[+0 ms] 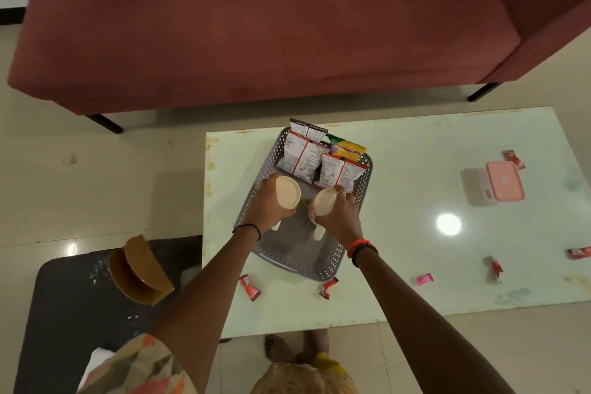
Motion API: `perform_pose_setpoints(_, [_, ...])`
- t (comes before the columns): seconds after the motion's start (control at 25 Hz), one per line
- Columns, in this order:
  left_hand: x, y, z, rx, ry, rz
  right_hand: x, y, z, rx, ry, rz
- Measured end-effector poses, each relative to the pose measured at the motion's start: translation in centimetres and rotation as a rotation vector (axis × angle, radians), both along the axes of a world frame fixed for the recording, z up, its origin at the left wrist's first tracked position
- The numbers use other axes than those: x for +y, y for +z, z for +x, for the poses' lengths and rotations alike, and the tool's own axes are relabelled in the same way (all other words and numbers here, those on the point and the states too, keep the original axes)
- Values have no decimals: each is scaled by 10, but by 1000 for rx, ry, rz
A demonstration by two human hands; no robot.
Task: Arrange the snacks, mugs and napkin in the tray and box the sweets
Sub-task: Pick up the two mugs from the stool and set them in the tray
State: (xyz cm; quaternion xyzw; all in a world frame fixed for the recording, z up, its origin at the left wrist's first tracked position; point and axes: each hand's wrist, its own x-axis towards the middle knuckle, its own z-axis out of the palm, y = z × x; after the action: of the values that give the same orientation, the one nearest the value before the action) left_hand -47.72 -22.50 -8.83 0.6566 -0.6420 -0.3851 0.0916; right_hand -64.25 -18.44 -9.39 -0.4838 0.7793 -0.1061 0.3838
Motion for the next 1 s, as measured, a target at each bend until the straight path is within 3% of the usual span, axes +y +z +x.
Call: perform_pose_setpoints(1.0, [-44,-57,-8,58,-51,41,-17,-26,16,113,-98,-9])
